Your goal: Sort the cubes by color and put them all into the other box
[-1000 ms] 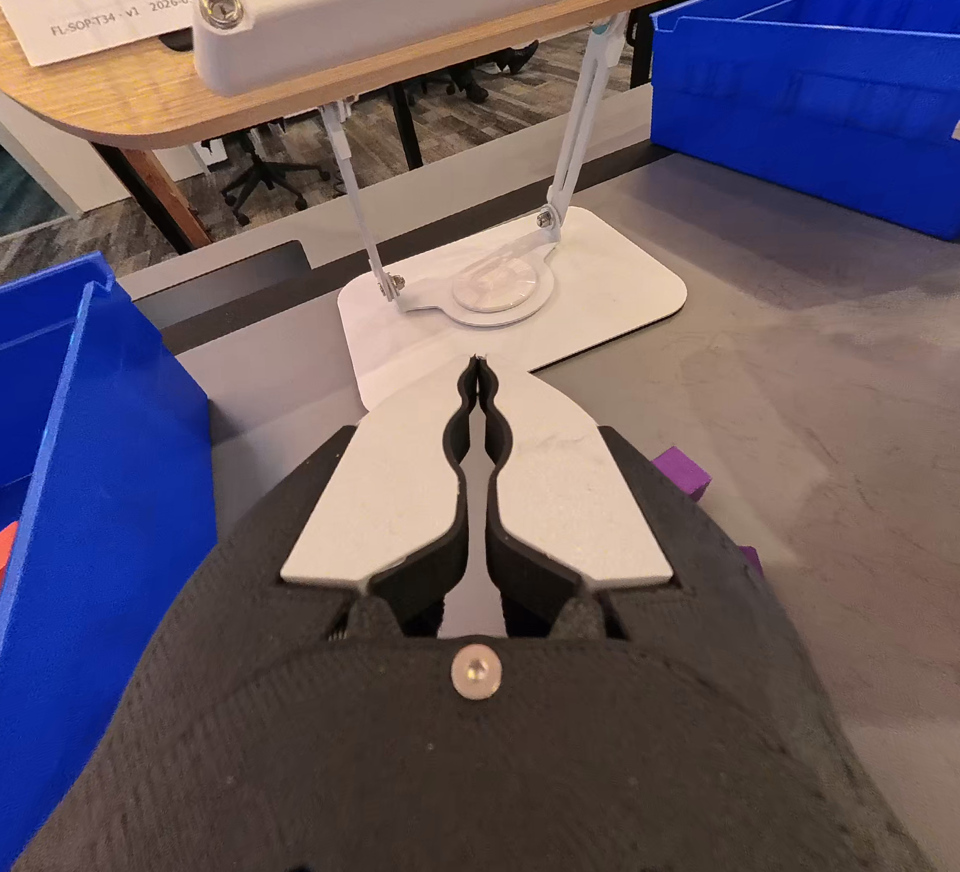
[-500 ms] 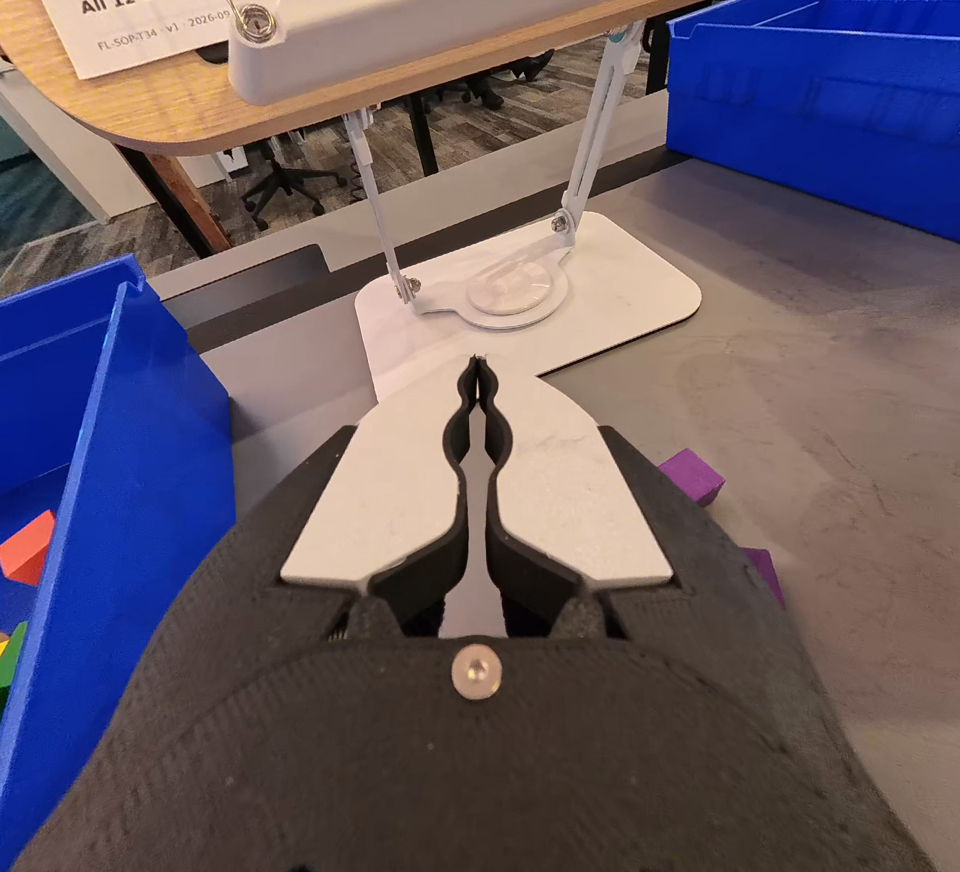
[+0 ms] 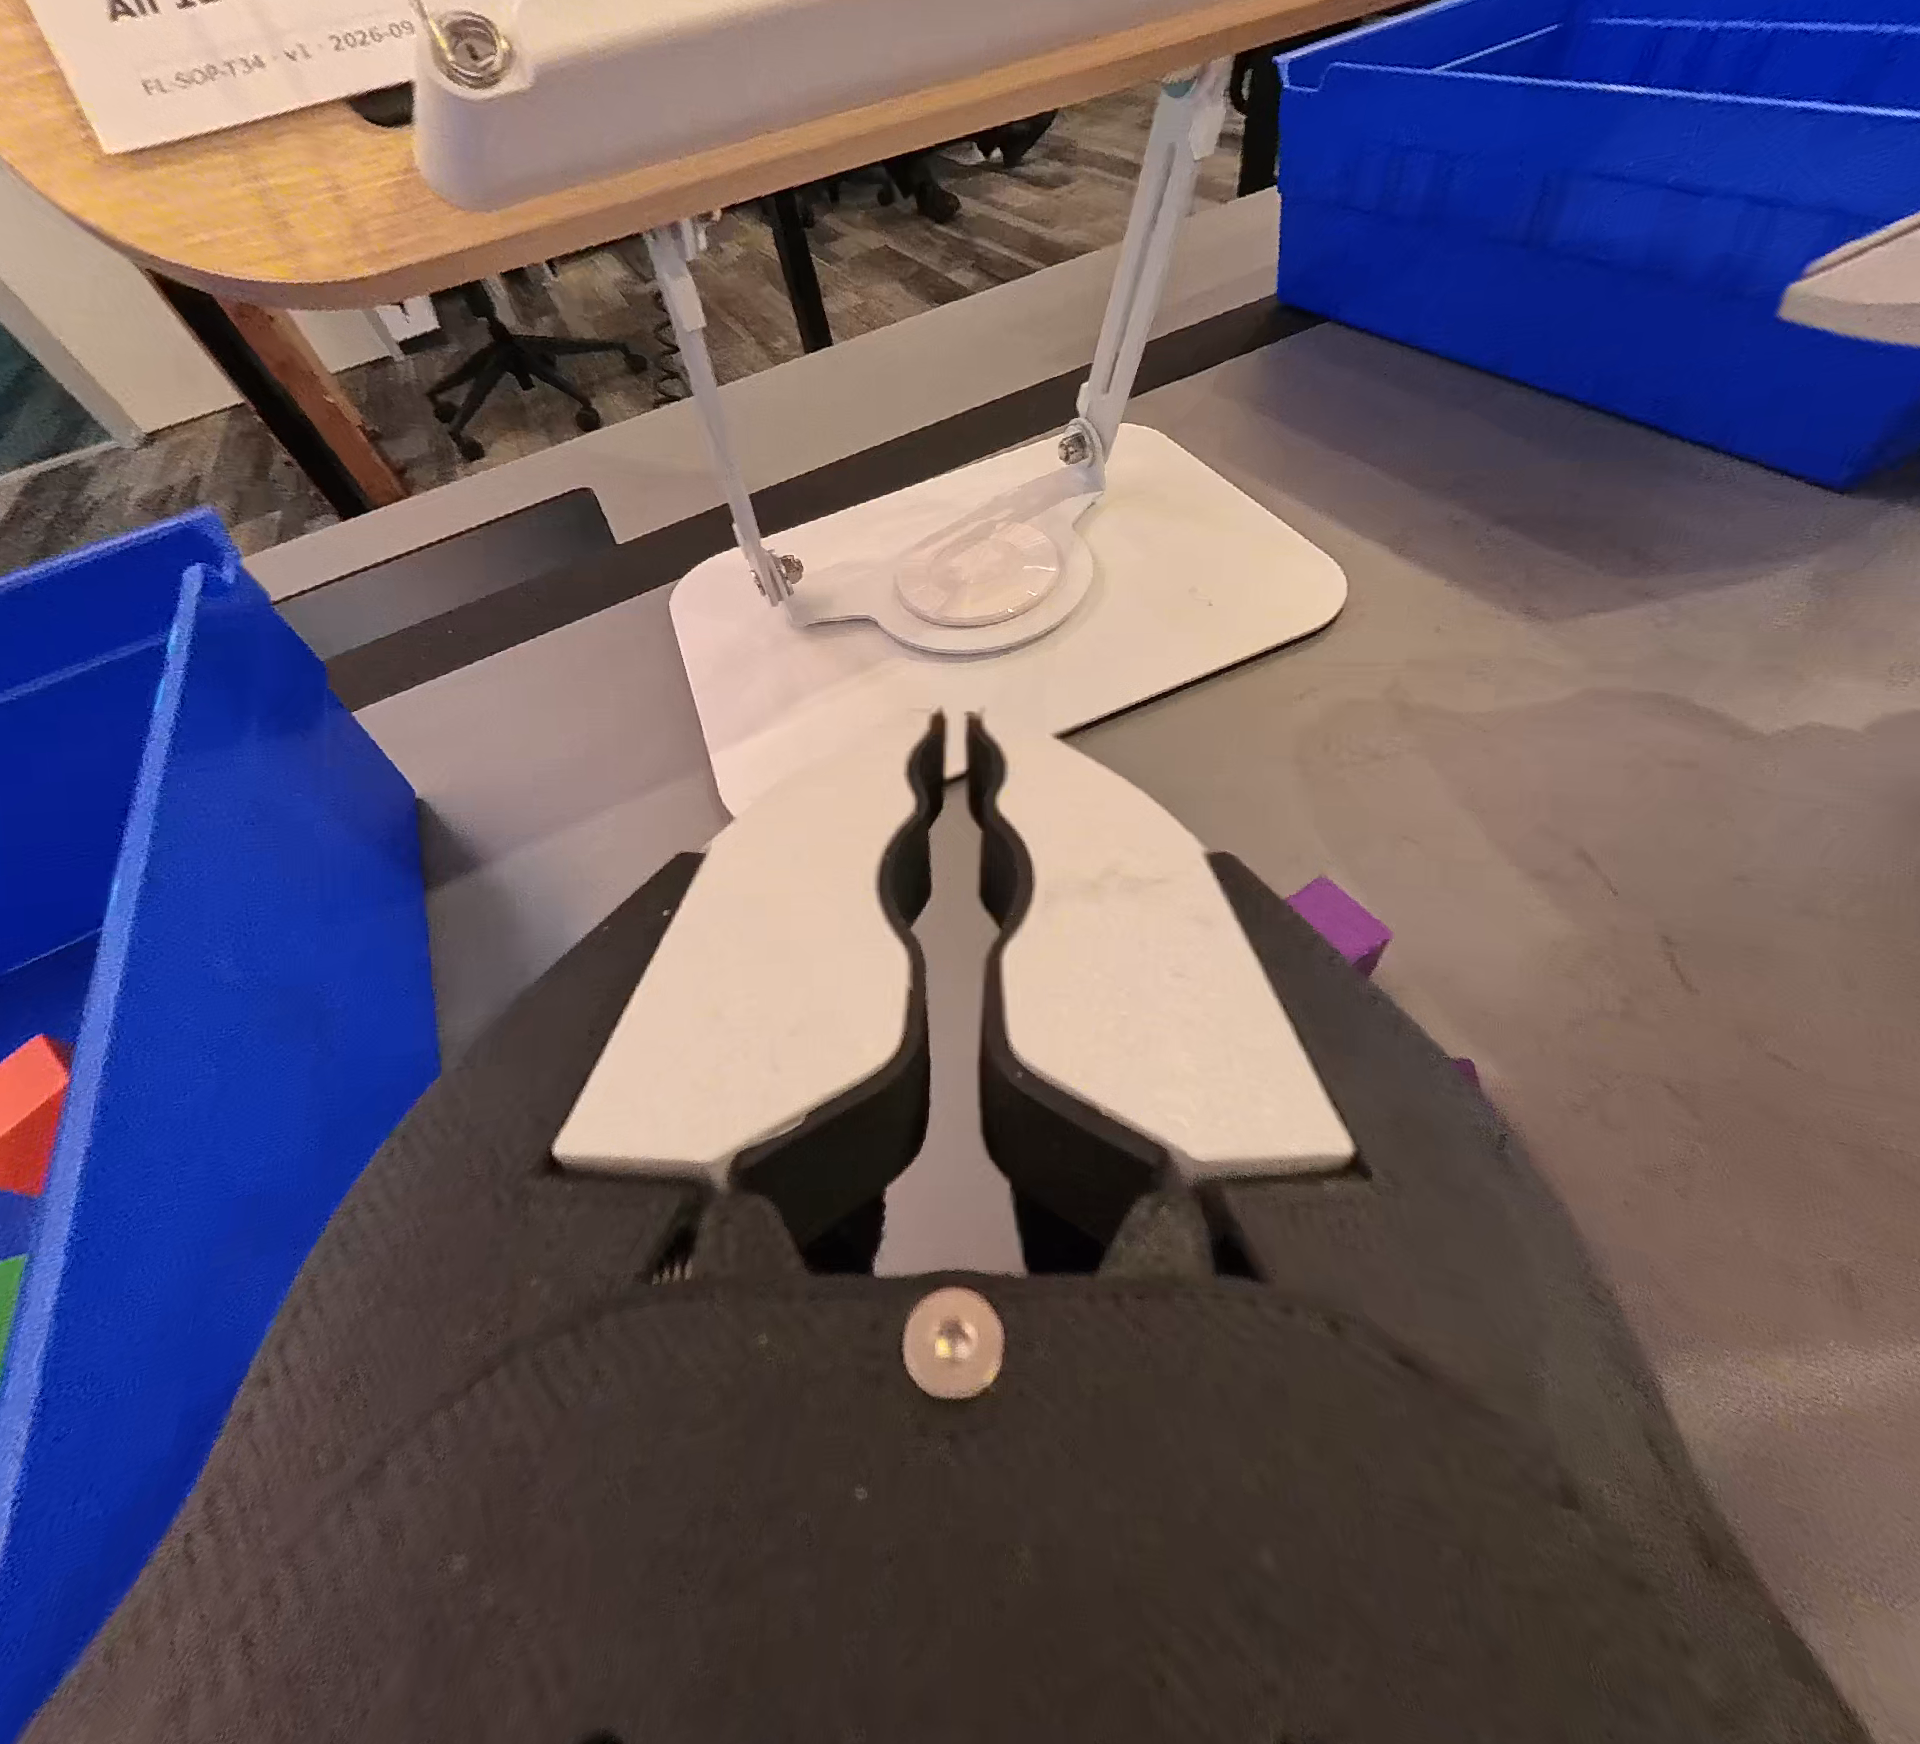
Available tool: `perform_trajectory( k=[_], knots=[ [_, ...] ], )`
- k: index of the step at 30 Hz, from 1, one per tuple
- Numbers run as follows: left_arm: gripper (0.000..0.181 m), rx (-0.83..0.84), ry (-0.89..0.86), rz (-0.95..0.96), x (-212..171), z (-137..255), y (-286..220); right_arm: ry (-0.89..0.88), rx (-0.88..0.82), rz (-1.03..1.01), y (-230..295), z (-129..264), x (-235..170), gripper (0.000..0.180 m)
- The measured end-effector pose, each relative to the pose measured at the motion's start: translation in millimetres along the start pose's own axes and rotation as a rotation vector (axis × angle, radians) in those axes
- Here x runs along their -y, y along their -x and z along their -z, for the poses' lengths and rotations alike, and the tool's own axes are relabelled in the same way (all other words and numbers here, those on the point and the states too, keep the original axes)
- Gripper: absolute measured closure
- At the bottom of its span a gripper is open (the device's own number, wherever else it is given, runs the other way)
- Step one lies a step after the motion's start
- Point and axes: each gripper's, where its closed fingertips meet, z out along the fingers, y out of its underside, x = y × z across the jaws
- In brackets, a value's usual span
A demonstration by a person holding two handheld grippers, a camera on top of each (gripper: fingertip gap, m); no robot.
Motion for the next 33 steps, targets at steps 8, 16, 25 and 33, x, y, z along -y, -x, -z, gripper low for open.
perform_trajectory(
  k=[8,16,25,33],
  knots=[
    [0.131,-0.032,0.042,-0.069,-4.8,11.4,-24.1,-0.016,0.068,0.078,22.9,3.6,5.9,0.167],
    [0.139,-0.04,0.013,-0.047,4.2,0.4,-27.7,-0.014,0.065,0.014,27.4,-3.2,15.2,0.133],
    [0.104,-0.039,0.012,-0.097,4.5,-18.3,-20.7,0.031,0.144,-0.011,56.5,-30.3,11.2,0.122],
    [0.104,-0.04,0.021,-0.021,-1.4,-13.0,-12.7,0.04,0.177,0.029,67.5,-33.1,1.7,0.114]
  ],
)
